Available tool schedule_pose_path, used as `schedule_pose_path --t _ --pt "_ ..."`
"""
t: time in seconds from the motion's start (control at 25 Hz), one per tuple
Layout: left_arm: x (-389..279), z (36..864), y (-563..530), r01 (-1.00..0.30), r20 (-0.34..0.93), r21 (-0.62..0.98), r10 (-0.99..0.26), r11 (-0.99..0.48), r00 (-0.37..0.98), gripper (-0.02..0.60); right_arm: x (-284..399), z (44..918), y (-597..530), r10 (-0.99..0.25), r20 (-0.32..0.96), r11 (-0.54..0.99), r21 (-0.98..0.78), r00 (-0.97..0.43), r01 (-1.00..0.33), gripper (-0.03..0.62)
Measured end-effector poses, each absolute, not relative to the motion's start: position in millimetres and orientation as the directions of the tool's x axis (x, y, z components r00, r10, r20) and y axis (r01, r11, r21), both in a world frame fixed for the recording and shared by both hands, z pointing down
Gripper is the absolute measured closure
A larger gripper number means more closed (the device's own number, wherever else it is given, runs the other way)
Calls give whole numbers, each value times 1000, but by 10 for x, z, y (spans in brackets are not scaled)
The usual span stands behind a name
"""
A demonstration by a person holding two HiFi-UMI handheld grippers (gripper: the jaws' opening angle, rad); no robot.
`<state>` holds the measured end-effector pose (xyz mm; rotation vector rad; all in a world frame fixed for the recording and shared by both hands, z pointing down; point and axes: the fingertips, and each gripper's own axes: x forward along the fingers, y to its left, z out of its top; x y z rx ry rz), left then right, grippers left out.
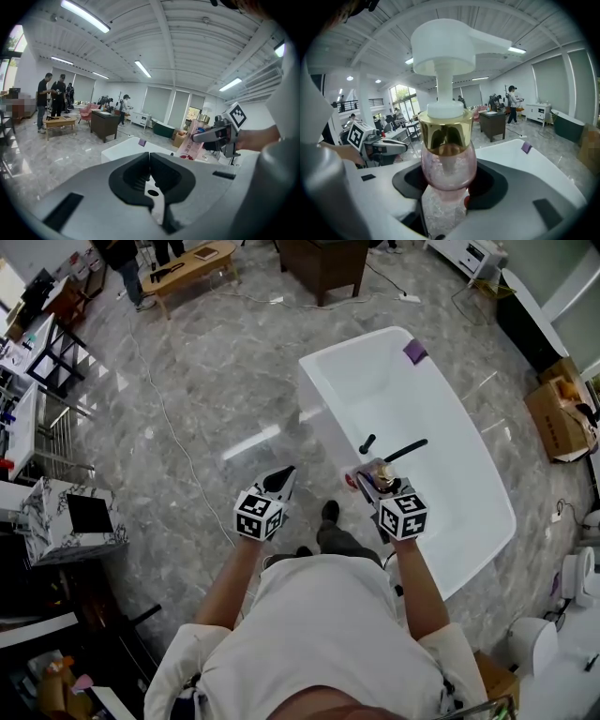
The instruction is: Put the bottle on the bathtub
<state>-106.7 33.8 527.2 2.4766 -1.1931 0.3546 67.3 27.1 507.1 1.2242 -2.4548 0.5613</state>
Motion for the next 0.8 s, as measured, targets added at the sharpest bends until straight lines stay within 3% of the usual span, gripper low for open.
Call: schedule_pose_path --t 0.8 --pt "-484 5553 -1293 -838 440 246 -714 -488 545 572 1144 5506 -1528 -585 523 619 -205 -620 -758 358"
